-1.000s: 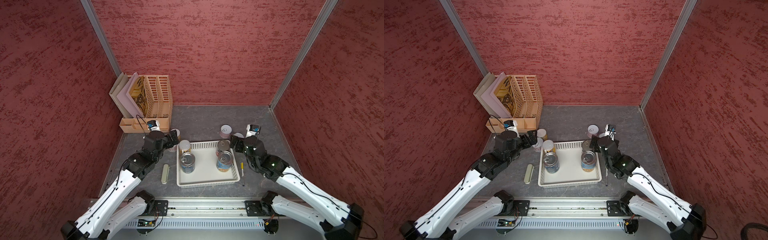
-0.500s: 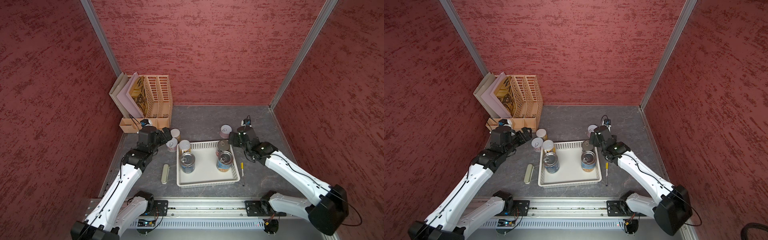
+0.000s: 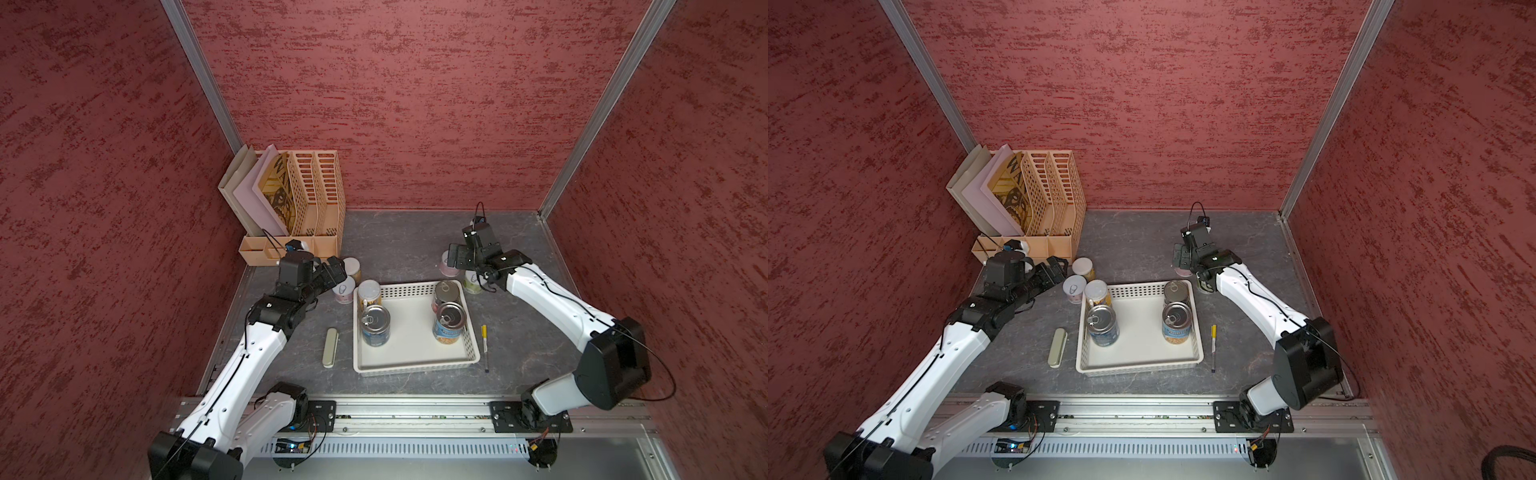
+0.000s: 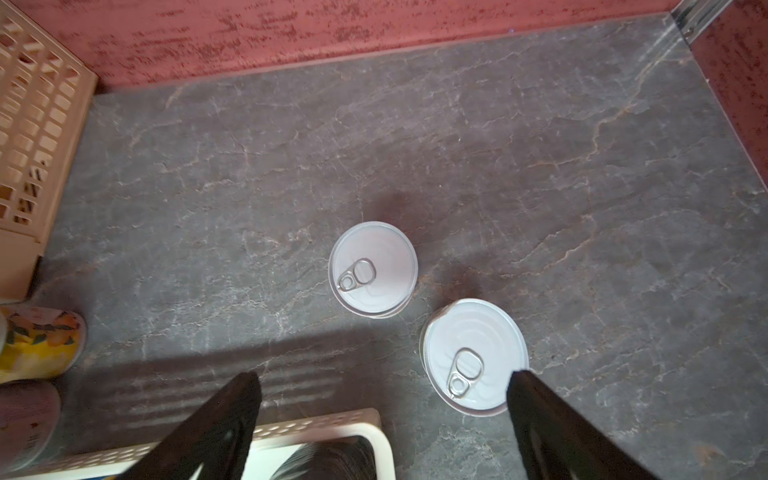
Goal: Put the canned food in the basket
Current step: Pick up the canned food from the center of the board.
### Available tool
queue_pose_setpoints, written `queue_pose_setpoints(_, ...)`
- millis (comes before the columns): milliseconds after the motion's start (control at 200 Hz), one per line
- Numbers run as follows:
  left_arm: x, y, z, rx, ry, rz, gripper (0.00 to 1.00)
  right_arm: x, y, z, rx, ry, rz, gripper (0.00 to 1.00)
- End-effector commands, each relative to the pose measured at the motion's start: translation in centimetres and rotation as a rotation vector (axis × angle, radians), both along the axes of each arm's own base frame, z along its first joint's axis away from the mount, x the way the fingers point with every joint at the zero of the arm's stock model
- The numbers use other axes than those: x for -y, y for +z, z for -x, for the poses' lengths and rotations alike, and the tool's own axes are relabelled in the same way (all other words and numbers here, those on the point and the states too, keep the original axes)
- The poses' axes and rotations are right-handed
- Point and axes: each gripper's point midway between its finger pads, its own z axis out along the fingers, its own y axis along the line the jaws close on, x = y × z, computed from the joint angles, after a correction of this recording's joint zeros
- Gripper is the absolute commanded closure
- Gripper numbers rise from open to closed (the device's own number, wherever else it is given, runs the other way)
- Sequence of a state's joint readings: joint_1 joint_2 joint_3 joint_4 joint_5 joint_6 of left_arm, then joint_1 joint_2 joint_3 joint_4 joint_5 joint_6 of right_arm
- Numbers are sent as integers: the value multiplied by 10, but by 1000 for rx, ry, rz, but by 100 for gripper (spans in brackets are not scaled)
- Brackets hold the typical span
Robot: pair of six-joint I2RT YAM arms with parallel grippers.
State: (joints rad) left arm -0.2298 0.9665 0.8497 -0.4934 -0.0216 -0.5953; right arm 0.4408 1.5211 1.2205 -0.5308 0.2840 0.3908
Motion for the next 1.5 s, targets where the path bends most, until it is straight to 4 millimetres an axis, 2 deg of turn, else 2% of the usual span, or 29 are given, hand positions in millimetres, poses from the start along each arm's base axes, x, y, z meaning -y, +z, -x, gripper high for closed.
queue_pose_setpoints(0,2,7,-3,11,-8,17,0,-3,-15,-7,-37,37,22,2)
queue_pose_setpoints(95,2,9,-3,15,-9,18,0,-1,-28,-11,-80,22,53,2)
queue_pose_setpoints(185,3,9,-3,15,-13,20,0,14,-37,-11,-116,-43,96,2)
queue_pose_setpoints(371,4,10,-2,18,-19,25,0,32,-52,-7,-152,-112,41,1)
queue_pose_setpoints(686,1,12,-1,20,-9,12,0,40,-86,13,-246,-106,4,1)
queue_pose_setpoints(957,1,13,-1,22,-11,15,0,48,-93,15,-268,-127,-8,2)
queue_pose_setpoints(1112,1,12,-1,18,-12,14,0,59,-103,14,-304,-163,4,2)
queue_pose_setpoints(1312,2,13,-1,19,-13,17,0,72,-106,13,-308,-205,28,2)
queue_pose_setpoints(1498,2,12,-1,16,-15,19,0,70,-113,3,-308,-196,27,2)
